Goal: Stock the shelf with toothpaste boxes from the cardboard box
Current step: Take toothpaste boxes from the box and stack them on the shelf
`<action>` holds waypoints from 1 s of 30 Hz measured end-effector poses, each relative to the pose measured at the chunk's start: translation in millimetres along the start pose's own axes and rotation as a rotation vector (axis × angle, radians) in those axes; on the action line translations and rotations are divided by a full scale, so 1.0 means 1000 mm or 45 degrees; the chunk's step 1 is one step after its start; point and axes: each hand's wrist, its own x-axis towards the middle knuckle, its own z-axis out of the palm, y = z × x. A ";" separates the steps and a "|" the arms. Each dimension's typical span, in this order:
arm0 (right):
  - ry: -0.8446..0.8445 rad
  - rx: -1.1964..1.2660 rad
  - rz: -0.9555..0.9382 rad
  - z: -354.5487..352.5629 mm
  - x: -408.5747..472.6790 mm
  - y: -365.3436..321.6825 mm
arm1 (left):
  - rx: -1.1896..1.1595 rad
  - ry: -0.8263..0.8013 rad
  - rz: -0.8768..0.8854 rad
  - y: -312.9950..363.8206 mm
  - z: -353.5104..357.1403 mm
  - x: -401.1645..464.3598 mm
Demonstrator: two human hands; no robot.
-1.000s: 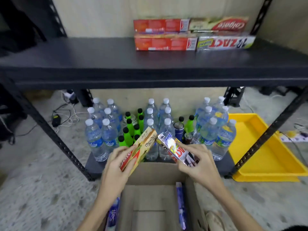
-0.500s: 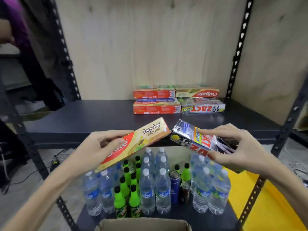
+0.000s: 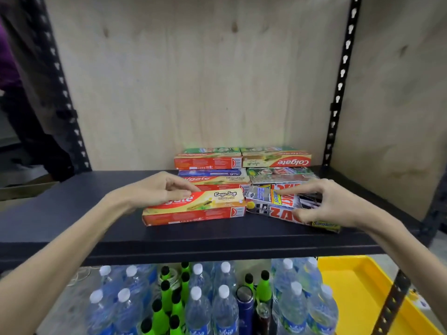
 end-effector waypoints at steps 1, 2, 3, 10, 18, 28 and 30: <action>-0.016 -0.039 0.011 -0.002 0.006 0.004 | 0.059 0.004 0.038 0.000 0.001 0.006; -0.029 -0.075 0.028 -0.003 0.011 0.009 | 0.111 0.012 0.086 -0.002 0.003 0.012; -0.037 -0.105 0.050 -0.003 0.014 0.013 | 0.139 0.032 0.133 -0.005 0.008 0.017; 0.226 -0.223 -0.181 0.015 0.019 0.028 | 0.523 0.338 0.380 -0.025 0.035 0.018; 0.414 0.019 -0.289 -0.017 0.049 0.043 | 0.090 0.446 0.566 -0.011 -0.004 0.058; 0.299 -0.300 -0.163 -0.022 0.121 0.070 | 0.590 0.446 0.390 -0.030 0.000 0.130; 0.287 -0.367 -0.163 -0.021 0.129 0.075 | 0.661 0.481 0.409 -0.029 0.002 0.136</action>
